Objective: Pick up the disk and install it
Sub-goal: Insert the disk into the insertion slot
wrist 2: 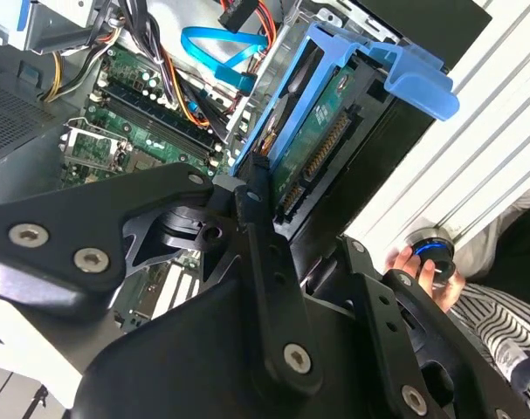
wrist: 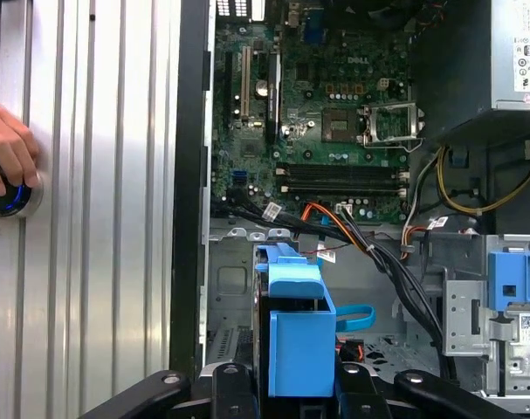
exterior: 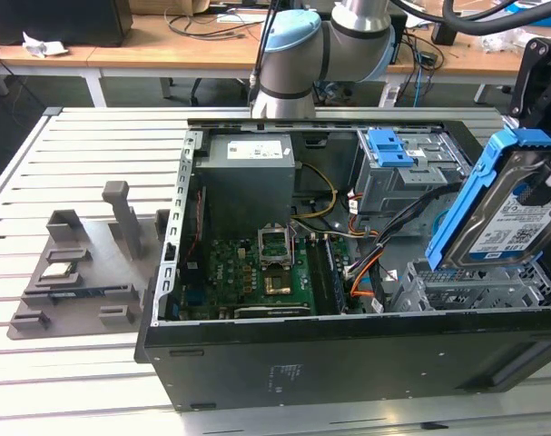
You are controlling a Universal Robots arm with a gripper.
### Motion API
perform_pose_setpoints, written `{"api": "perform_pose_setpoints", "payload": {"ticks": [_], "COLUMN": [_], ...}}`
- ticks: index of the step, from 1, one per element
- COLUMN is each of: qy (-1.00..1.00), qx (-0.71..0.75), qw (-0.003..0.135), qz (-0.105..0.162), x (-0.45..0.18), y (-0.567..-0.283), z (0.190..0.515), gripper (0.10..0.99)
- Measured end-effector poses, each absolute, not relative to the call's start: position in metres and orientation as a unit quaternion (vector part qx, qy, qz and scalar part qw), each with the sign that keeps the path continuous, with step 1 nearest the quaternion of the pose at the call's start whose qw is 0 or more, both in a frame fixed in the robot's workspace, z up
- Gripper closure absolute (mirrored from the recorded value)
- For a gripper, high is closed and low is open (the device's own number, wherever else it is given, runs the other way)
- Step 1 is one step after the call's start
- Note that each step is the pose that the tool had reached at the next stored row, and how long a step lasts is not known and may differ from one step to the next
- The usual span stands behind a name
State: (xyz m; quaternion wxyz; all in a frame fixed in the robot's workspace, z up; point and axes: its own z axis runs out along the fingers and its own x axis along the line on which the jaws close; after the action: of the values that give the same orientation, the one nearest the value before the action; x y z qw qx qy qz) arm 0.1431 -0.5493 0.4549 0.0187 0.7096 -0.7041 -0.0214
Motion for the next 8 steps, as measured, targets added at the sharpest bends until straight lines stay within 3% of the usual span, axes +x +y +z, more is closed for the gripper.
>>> {"api": "perform_pose_setpoints", "payload": {"ticks": [8], "qy": [-0.704], "qx": [0.710], "qw": [0.019], "qz": [-0.021], "x": [0.1432], "y": [-0.5493], "z": [0.4516], "gripper": [0.722]}}
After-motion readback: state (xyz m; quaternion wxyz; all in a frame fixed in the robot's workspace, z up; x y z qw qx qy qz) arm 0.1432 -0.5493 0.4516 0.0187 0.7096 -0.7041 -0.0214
